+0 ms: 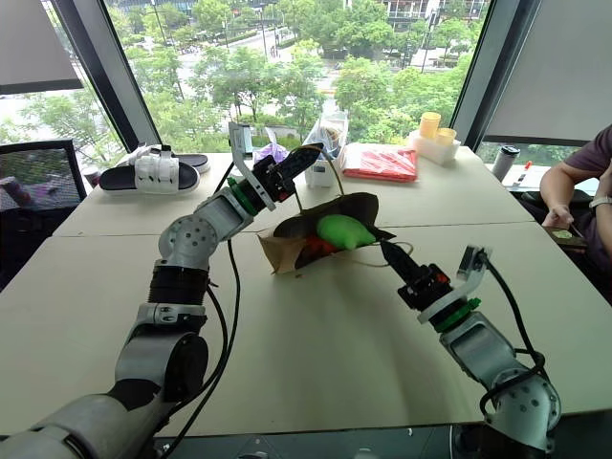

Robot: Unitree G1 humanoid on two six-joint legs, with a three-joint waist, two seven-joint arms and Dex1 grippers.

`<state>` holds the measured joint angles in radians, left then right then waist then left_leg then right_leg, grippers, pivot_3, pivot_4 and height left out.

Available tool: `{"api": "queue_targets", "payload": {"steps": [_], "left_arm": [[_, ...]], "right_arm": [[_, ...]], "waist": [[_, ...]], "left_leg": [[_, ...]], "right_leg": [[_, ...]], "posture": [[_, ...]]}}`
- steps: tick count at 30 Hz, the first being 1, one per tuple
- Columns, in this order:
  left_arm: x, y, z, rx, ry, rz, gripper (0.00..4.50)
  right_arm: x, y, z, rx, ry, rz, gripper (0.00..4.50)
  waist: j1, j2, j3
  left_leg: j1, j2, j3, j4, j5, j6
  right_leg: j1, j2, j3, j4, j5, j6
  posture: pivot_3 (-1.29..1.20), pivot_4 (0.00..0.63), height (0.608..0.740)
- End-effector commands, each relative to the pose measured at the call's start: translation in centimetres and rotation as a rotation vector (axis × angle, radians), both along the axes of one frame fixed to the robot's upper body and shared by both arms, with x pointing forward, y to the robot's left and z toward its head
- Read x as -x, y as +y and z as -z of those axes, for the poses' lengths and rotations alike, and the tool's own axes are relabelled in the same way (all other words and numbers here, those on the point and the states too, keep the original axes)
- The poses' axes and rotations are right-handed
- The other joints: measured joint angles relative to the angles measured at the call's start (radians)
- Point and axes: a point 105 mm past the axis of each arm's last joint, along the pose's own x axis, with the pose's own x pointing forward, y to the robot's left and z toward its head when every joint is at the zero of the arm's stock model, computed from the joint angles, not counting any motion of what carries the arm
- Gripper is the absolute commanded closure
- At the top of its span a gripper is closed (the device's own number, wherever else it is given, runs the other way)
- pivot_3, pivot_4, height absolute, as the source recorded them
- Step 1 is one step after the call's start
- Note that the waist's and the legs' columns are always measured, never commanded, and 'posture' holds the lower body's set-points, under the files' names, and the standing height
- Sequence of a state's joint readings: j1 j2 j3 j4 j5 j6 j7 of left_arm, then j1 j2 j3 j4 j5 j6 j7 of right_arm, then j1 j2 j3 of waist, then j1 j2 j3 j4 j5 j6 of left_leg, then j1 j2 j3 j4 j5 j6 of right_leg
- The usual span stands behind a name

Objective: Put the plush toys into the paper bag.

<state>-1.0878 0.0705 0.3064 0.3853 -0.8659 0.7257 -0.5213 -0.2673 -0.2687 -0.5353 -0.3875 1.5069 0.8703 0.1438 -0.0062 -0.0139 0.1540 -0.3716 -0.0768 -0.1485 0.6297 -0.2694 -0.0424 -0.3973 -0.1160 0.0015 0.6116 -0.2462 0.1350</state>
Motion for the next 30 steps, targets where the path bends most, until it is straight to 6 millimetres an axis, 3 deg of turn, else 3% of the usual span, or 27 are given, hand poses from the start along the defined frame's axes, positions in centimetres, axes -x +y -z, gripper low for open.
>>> {"api": "queue_targets", "payload": {"steps": [1,7,13,17,19,22,27,28,30], "left_arm": [[-0.1,1.2,-2.4,0.036,-0.036,-0.056,4.50],[-1.1,0.6,0.3,-0.029,0.035,-0.111,4.50],[-1.4,0.3,3.3,-0.092,0.090,-0.133,4.50],[-1.7,0.8,3.9,-0.085,0.112,-0.143,4.50],[-1.8,1.0,3.9,-0.070,0.121,-0.143,3.99],[-1.8,1.3,3.7,-0.042,0.122,-0.133,2.74],[-0.9,1.1,4.0,-0.092,0.076,-0.079,0.14],[-0.7,1.3,4.0,-0.103,0.063,-0.063,0.00],[-0.3,2.3,4.0,-0.108,0.046,-0.051,0.00]], "right_arm": [[1.0,-0.7,-4.9,-0.034,-0.168,-0.023,4.48],[0.6,-0.7,-5.3,-0.010,-0.159,-0.038,4.48],[0.7,0.2,-2.4,0.059,-0.074,-0.059,4.48],[1.0,0.6,-1.6,0.089,-0.055,-0.071,4.48],[0.9,0.5,-1.6,0.084,-0.051,-0.062,4.50],[1.2,0.9,-1.8,0.093,-0.069,-0.093,3.14],[1.8,1.3,-1.5,0.163,-0.087,-0.108,0.53],[2.0,1.5,-1.2,0.191,-0.084,-0.119,0.08],[2.9,1.9,-0.7,0.215,-0.085,-0.159,0.03]], "waist": [[-0.005,0.000,0.000],[-0.005,-0.001,-0.001],[-0.005,-0.001,-0.001],[-0.005,-0.001,-0.001],[-0.005,-0.001,-0.001],[-0.004,-0.001,-0.001],[-0.005,-0.001,-0.001],[-0.005,-0.001,-0.001],[-0.005,-0.001,-0.001]], "left_leg": [[0.000,0.000,0.000,0.000,0.000,0.000],[0.001,0.000,0.000,-0.001,-0.001,0.001],[0.000,0.000,0.001,-0.001,-0.001,0.001],[0.000,0.000,0.001,0.000,-0.001,0.001],[0.000,0.000,0.001,0.000,-0.001,0.001],[0.000,0.000,0.001,0.000,-0.001,0.001],[0.000,0.000,0.001,0.000,-0.001,0.001],[0.000,0.000,0.001,0.000,-0.001,0.001],[0.000,0.000,0.001,-0.001,-0.001,0.001]], "right_leg": [[0.000,0.000,0.000,0.000,0.000,0.000],[0.002,0.000,-0.001,0.000,0.000,0.000],[0.000,0.000,0.000,0.000,0.000,0.000],[0.000,0.000,0.000,0.000,0.000,0.000],[0.000,0.000,0.000,0.000,0.000,0.000],[0.000,0.000,0.000,0.000,0.000,0.000],[0.000,0.000,0.000,-0.001,0.000,0.000],[0.000,0.000,0.000,-0.001,0.000,0.000],[0.000,0.000,0.000,-0.001,0.000,0.000]], "posture": [[0.00,0.150,0.740],[0.00,0.150,0.740],[0.00,0.150,0.740],[0.00,0.150,0.740],[0.00,0.150,0.740],[0.00,0.150,0.740],[0.00,0.150,0.740],[0.00,0.150,0.740],[0.00,0.150,0.740]]}}
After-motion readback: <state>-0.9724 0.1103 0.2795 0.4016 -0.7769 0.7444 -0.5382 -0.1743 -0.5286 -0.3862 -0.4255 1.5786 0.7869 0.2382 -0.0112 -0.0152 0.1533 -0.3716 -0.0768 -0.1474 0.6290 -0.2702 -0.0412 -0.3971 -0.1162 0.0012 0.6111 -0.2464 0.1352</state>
